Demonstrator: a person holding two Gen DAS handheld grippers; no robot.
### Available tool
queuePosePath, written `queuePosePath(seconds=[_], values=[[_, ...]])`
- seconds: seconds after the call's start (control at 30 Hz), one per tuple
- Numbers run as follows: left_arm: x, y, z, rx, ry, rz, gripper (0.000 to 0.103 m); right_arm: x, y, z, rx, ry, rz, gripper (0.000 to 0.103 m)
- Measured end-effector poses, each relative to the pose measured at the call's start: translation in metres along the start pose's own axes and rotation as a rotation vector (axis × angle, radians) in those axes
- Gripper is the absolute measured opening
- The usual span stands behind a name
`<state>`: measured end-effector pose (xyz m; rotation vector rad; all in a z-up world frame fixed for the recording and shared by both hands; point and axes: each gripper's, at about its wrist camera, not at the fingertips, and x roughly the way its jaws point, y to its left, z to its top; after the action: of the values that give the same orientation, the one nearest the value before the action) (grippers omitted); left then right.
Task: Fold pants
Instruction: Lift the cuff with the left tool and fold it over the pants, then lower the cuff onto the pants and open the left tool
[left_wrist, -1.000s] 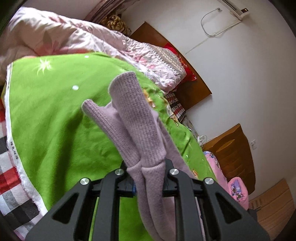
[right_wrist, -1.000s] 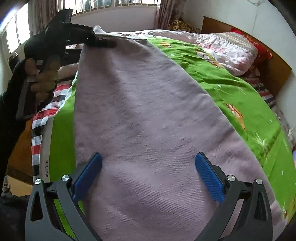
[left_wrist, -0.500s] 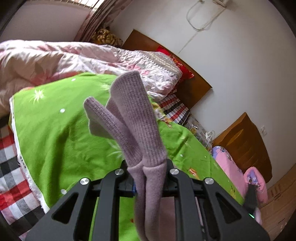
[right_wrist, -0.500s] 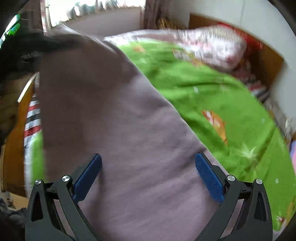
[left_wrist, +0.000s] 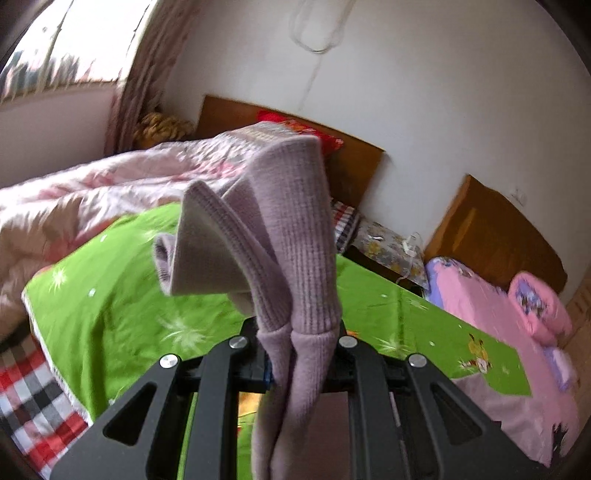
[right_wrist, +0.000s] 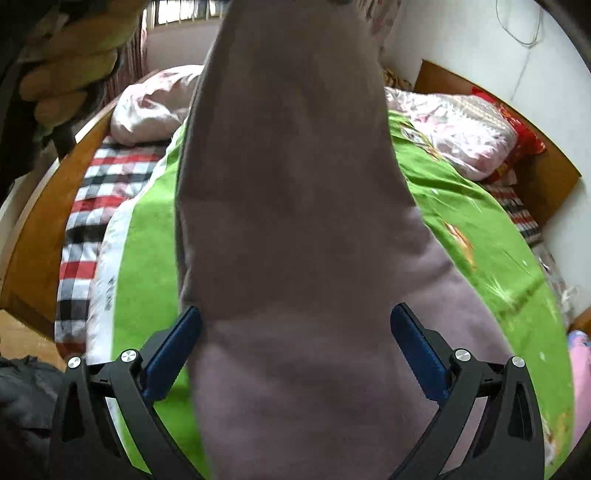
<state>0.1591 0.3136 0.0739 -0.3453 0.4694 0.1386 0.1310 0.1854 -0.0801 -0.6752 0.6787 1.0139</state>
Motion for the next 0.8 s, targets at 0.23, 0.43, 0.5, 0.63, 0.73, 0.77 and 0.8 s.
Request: queuePosePath(seconds=[0.23,0.43,0.5,0.63,0.73,0.77,0.8], values=[[-0.025,-0.114,-0.020,0.330,-0.034,-0.090,0.015,-0.138,-0.079,-0.085,0.365,-0.262,-0.047,0.098],[0.011,-0.232,-0.143,0.778,0.202,-0.267,0.020,-0.203,-0.183,-0.242,1.061,-0.431,-0.074,0.099],[0.042,-0.252,-0.200,0.917,0.379,-0.310,0.022,-0.204,-0.194,-0.274,1.201,-0.424,-0.067,0.099],[0.046,-0.248,-0.211,0.928,0.360,-0.322,0.029,-0.201,-0.186,-0.297,1.271,-0.397,-0.050,0.099],[0.028,-0.227,-0.175,0.787,0.309,-0.397,0.064,-0.192,-0.176,-0.297,1.294,-0.373,0.009,0.099],[0.013,-0.215,-0.162,0.745,0.263,-0.435,0.079,-0.190,-0.170,-0.295,1.288,-0.362,0.044,0.099],[-0.002,-0.205,-0.151,0.701,0.220,-0.484,0.086,-0.185,-0.164,-0.288,1.274,-0.351,0.096,0.098]])
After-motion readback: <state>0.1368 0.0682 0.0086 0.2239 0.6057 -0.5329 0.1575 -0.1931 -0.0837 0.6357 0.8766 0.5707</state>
